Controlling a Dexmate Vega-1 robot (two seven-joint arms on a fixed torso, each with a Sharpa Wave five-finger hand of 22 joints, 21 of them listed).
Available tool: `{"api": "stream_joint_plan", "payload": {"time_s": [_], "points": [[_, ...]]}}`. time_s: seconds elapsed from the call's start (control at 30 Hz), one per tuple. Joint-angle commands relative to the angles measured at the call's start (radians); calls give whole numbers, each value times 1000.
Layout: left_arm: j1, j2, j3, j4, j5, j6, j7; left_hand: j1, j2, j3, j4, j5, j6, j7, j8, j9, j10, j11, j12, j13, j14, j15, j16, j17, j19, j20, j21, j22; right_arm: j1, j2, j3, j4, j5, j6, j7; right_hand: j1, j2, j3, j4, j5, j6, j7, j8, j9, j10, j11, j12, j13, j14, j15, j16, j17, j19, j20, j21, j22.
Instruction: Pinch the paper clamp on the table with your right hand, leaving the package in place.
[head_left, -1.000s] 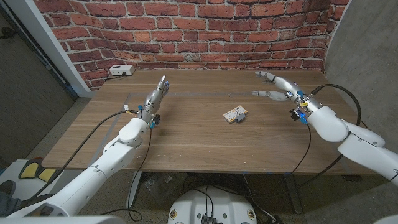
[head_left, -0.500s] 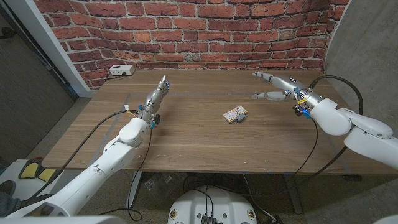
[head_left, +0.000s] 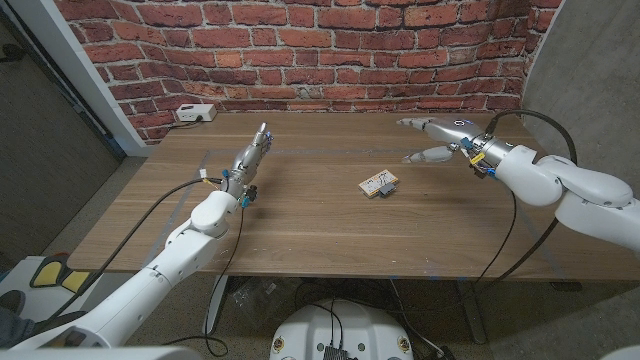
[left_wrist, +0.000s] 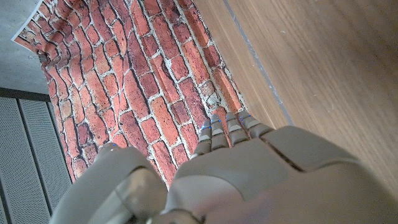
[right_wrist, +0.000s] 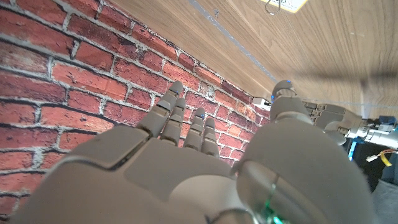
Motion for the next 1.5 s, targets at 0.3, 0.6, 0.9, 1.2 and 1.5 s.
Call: {"api": "stream_joint_plan", "payload": {"time_s": [0.3, 0.6, 0.9, 1.2, 1.5], "points": [[25, -3, -4, -11, -6, -9, 9, 5, 10, -8, 0, 1, 14, -1, -7, 6, 6, -2, -2, 5, 4, -3, -2, 4, -9, 3, -5, 3, 163, -26, -128, -8, -172, 33, 185, -9, -10, -5, 16, 7, -21, 3, -1, 4, -24, 5, -5, 5, -7, -1, 2, 6, 1, -1, -2, 6], [29, -8, 0, -8, -7, -7, 11, 6, 12, -10, 0, 1, 15, 0, -8, 6, 6, -2, -4, 5, 4, -3, -2, 4, -10, 4, -6, 3, 218, -21, -170, 0, -253, 82, 233, -5, -11, -5, 16, 10, -35, 7, -2, 4, -35, 8, -7, 6, -18, 0, -1, 7, -5, 2, -5, 6], [39, -9, -3, -9, -13, -9, 16, 6, 14, -12, 1, 0, 16, -1, -11, 6, 7, -5, -6, 5, 4, -3, -4, 4, -10, 5, -7, 3, 273, 1, -213, 19, -325, 134, 283, 2, -10, -2, 13, 13, -36, 4, 0, 4, -35, 9, -5, 6, -19, -4, 0, 7, -4, 1, -4, 6], [40, -12, -2, 2, -20, -13, 9, 7, 15, -14, 1, 0, 17, -2, -12, 6, 9, -4, -7, 5, 4, -3, -4, 4, -12, 6, -8, 3, 346, 35, -260, 50, -392, 206, 339, 8, -10, -1, 12, 15, -35, 2, 3, 4, -37, 9, -4, 6, -22, -6, -1, 6, 0, -4, -3, 6], [45, -6, -5, -7, -19, -6, 13, 8, 17, -15, 1, -1, 18, -4, -13, 6, 8, -4, -9, 5, 4, -3, -5, 4, -12, 8, -9, 3, 390, 61, -294, 92, -445, 264, 345, 13, -11, 0, 10, 17, -30, -1, 7, 4, -31, 7, -1, 6, -18, -10, 2, 7, 5, -6, -1, 6]]}}
